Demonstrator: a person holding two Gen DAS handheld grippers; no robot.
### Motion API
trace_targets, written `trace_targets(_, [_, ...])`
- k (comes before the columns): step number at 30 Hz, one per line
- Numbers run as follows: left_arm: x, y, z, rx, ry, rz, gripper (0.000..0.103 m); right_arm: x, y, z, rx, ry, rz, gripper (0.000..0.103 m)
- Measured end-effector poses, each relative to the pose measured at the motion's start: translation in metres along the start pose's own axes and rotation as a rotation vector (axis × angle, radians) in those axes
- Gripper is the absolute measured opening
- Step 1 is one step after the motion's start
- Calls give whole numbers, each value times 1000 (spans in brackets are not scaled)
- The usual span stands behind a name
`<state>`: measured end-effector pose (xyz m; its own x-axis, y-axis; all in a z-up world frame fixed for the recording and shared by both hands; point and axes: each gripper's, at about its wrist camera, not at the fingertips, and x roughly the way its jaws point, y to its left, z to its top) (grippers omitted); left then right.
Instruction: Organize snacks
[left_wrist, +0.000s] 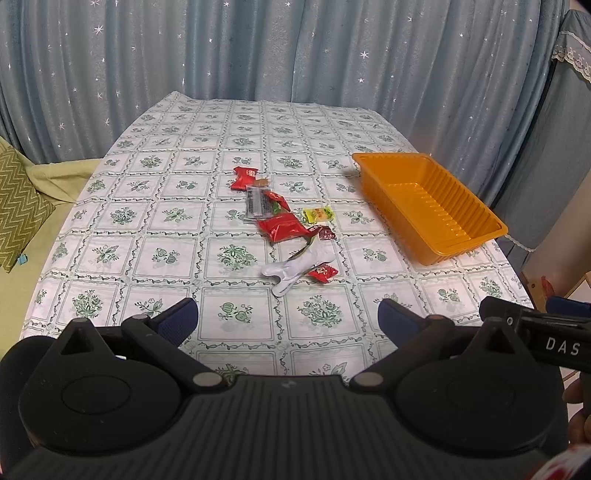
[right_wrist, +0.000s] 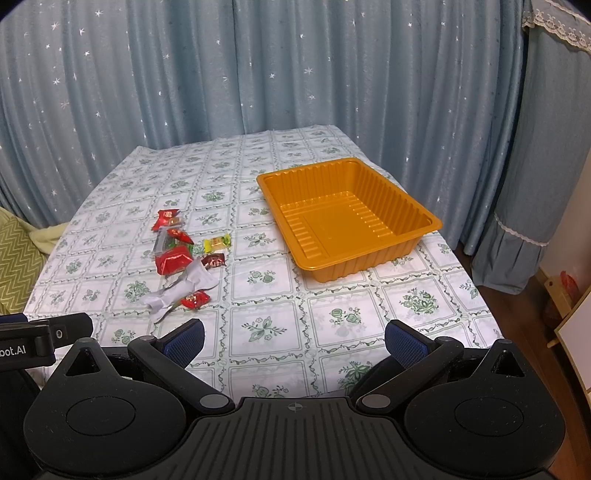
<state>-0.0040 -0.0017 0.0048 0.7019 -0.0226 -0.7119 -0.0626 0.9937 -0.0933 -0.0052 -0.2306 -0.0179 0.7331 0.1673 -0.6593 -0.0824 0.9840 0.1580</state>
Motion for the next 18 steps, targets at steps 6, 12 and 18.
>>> trace_targets(6, [0,-1,0,-1,1,0,103,0,0,0,0,0,0,103])
trace_targets(12, [0,-1,0,-1,1,0,103,0,0,1,1,0,0,103])
trace_targets(18, [1,-1,0,-1,0,-3,103,0,0,0,2,0,1,103])
